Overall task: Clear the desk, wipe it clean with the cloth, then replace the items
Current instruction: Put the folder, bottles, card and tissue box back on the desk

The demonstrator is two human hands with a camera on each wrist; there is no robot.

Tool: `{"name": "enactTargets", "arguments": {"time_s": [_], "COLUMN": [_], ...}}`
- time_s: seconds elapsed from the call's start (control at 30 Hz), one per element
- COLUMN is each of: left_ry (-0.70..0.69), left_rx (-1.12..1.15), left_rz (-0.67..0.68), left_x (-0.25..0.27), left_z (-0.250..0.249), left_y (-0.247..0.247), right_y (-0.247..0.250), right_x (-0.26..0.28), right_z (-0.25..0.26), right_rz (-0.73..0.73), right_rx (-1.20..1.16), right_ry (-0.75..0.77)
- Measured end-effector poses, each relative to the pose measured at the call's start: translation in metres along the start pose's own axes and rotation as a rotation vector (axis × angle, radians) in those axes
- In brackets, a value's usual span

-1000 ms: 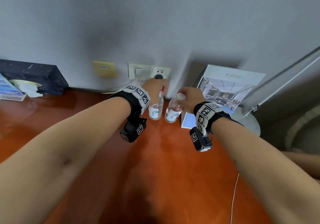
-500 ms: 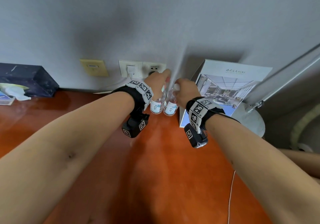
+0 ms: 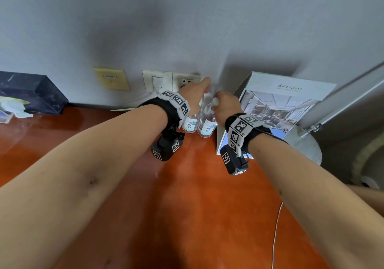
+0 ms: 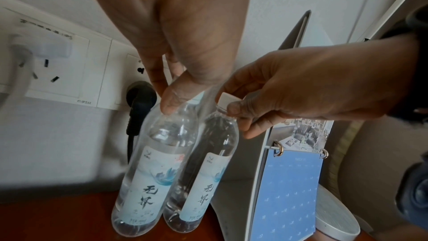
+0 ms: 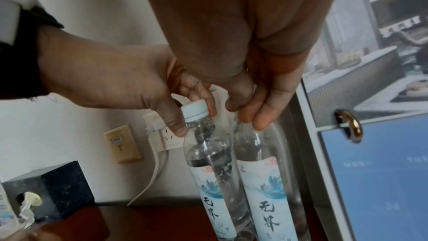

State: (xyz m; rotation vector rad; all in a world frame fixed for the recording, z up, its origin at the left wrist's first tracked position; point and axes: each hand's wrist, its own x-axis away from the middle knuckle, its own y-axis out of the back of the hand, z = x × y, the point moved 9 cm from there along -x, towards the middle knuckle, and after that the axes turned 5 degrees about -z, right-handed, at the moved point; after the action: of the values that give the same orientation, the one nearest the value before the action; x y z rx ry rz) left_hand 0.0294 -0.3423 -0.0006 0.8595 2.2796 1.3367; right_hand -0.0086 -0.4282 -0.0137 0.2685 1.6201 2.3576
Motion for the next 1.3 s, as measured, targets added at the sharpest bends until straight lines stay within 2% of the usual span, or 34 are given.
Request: {"name": "enactTargets", "arguments": {"time_s": [0.27,0.6,0.87,1.3], "left_ry": [-0.037,-0.017,-0.042,-0.039], "left_rx": [-0.052,-0.029,-0.066,-0.112], "left_rz": [0.031,0.067,0.053,0.058], "left_x": [-0.006,-0.008,0.0,0.006], "left_z": [-0.001,0.005,-0.004,-0.004], "left_y": [0.003,0.005,0.002,-0.001], "right_y": [-0.001,-0.002,-0.009,-0.006], "right_x": [-0.004,-0.005,-0.004,-0.005], "right_z": [0.0,-0.001,0.0,0.004], "right_rz": [0.016,0.026,0.04,0.055], "right_rx": [-0.02,0.011,0.063,0.105], "right_ry": [-0.002,0.032,0.075,0.061]}}
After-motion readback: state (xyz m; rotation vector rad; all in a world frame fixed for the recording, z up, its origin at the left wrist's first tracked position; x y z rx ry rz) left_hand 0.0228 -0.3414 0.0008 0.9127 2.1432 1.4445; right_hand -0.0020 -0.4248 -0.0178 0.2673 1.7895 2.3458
